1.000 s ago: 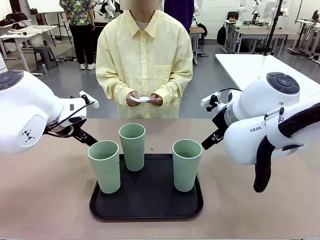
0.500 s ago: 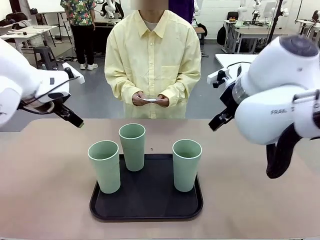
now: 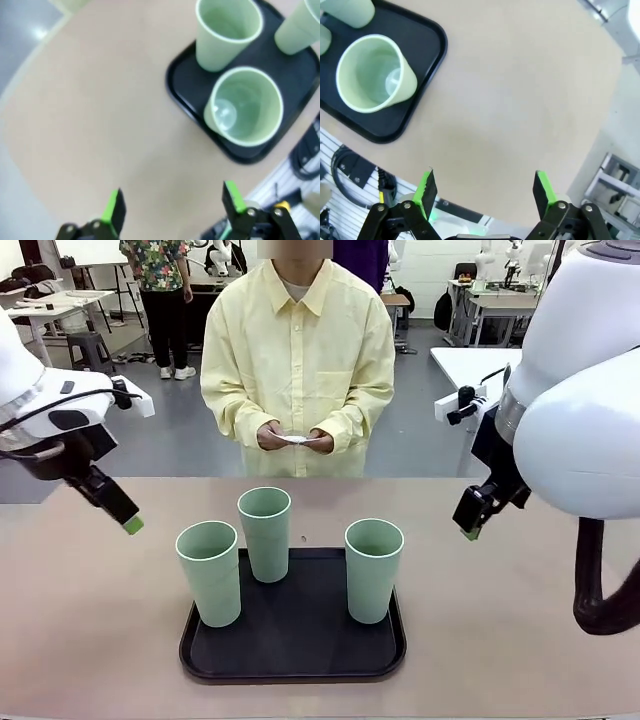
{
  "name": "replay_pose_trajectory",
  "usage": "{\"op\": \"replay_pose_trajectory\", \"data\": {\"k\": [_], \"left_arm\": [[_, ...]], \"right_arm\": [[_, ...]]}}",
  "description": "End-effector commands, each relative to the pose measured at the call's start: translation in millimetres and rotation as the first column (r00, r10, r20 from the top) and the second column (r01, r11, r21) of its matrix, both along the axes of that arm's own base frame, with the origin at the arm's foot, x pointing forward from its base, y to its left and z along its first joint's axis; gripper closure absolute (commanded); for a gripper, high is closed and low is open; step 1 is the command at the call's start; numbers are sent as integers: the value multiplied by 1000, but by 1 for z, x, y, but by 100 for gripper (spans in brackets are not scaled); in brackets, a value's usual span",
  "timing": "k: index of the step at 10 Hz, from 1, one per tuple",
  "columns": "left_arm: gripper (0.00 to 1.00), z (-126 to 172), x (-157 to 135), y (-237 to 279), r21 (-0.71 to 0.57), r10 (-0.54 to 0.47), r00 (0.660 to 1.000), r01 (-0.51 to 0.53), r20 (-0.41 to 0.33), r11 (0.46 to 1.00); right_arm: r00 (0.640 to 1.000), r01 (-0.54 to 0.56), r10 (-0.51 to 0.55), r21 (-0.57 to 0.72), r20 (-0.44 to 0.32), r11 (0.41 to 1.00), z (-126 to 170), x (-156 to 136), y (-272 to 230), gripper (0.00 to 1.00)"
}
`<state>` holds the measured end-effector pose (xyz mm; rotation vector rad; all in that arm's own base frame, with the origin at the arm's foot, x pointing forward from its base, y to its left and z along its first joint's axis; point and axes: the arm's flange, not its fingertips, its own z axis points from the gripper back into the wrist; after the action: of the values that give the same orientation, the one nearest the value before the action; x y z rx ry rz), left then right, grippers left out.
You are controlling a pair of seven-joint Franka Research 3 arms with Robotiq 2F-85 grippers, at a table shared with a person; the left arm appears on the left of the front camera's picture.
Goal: Place coasters on the table and set cups on them.
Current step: Pick up one Reusable plastic cup and place it on a coaster set by the human.
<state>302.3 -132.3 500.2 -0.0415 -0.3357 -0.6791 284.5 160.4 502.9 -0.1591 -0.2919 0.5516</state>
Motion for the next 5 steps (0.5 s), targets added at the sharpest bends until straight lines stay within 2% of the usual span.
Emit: {"op": "replay_pose_trajectory", "data": {"k": [1,2,3,4,5], "left_arm": [[0,-7,13,-1,-15,-13,1000,13,23,1000],[0,-7,13,-1,-15,-13,1000,13,23,1000],[0,-7,13,-1,-15,-13,1000,13,23,1000],[0,1,0,-1,3,-3,1000,3,9,1000],[0,-5,11,21,-260,18,998,-32,-58,965]], "right_arm": [[1000,-4,3,21,12,1000,-5,12,-1,0],[1000,-4,3,21,12,1000,-5,12,-1,0],[1000,0,0,-2,2,1000,2,-2,0,0],[989,-21,61,283,-134,959,-26,8,-19,0],[976,51,78,565,-202,823,-31,13,-51,0]]}}
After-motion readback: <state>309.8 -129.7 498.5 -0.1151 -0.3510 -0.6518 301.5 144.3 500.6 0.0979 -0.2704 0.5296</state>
